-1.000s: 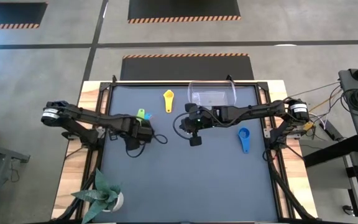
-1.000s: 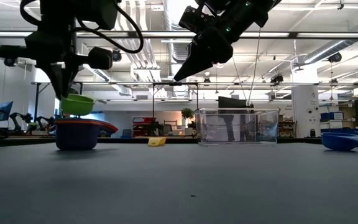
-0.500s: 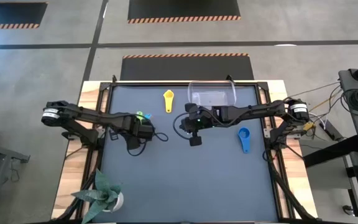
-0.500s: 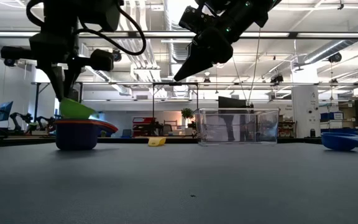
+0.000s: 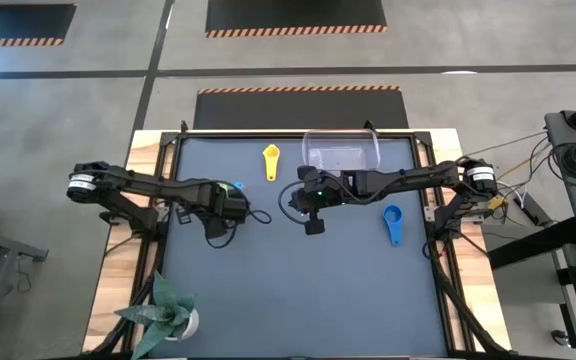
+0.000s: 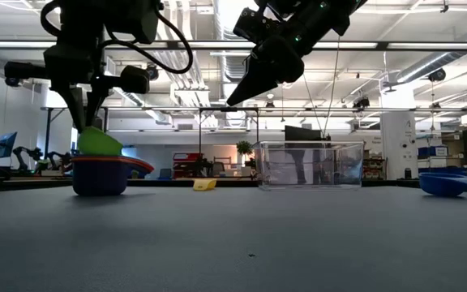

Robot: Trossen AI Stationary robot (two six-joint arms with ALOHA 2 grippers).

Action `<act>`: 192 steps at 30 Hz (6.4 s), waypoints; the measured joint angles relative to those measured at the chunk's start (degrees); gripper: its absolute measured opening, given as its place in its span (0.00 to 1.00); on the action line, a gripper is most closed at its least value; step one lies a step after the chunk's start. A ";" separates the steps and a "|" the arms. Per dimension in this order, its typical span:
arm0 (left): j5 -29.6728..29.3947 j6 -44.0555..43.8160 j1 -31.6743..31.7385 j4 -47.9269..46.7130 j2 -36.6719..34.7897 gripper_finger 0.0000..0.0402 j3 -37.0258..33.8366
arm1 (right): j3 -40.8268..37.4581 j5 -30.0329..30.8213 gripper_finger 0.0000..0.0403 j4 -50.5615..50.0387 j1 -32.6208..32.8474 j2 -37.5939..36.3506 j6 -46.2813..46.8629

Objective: Nest measuring cups in basket
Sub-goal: Stack the green measuring cup on top of the light blue measuring cup, then stack the blue measuring cup on top of the green measuring cup

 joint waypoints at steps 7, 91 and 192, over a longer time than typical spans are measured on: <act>0.00 -0.26 0.00 0.17 0.02 0.06 0.00 | 0.00 -0.01 0.02 0.00 0.00 0.02 0.00; -6.50 -19.02 13.13 20.41 -2.56 0.00 -10.88 | 0.00 -0.02 0.02 -0.09 0.02 0.02 -0.26; 2.57 -50.88 10.14 50.05 -24.74 0.00 -10.86 | -27.51 -4.52 0.29 -54.00 1.79 -24.56 75.45</act>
